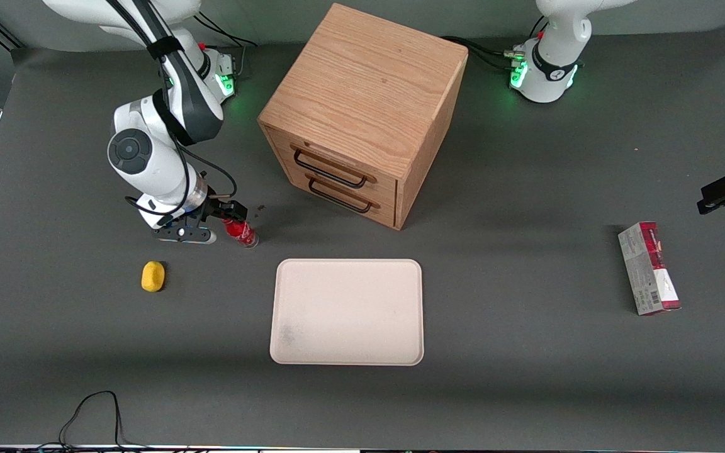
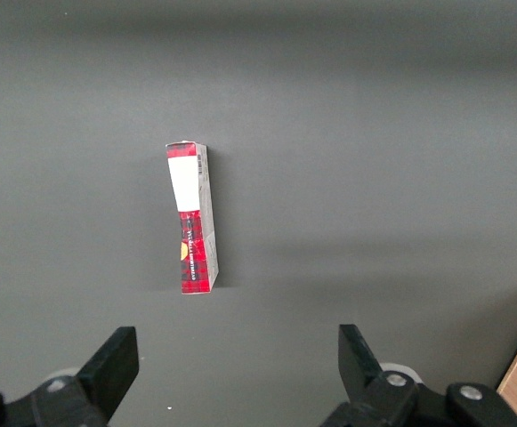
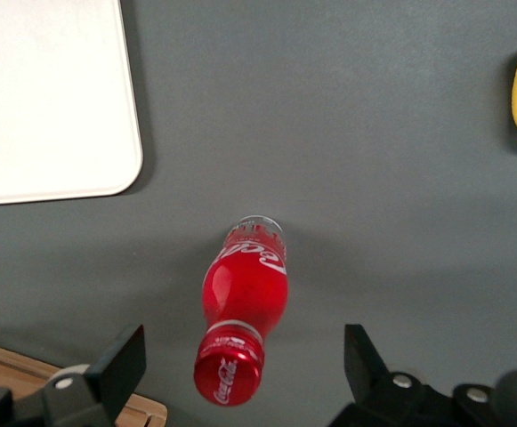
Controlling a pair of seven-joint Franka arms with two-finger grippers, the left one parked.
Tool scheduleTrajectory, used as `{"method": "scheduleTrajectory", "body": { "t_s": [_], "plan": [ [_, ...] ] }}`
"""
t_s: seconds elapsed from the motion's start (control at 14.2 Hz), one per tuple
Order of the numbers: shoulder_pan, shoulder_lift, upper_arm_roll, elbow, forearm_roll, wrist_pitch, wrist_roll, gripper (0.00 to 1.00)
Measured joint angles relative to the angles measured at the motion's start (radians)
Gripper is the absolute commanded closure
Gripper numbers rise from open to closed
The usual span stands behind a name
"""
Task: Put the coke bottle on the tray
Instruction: 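Lower the right gripper around the bottle's neck and close it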
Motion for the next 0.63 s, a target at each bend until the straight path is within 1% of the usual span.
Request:
{"method": "scheduleTrajectory", "body": {
  "t_s": [0.21,0.28,0.35,0.42,0.49,0.56,0.63],
  "plan": [
    [0.011,-0.001,0.001,-0.005,0.0,0.005,0.0,0.11],
    [0.011,-0.001,0.001,-0.007,0.0,0.008,0.0,0.21],
    [0.011,-0.001,0.001,-0.008,0.0,0.01,0.0,0.36],
    [0.011,-0.001,0.001,-0.009,0.0,0.011,0.0,0.55],
    [0.011,-0.001,0.001,-0.009,0.0,0.012,0.0,0.71],
    [0.011,-0.001,0.001,-0.009,0.0,0.012,0.0,0.95],
    [0.011,-0.001,0.001,-0.009,0.0,0.012,0.0,1.0]
  ]
}}
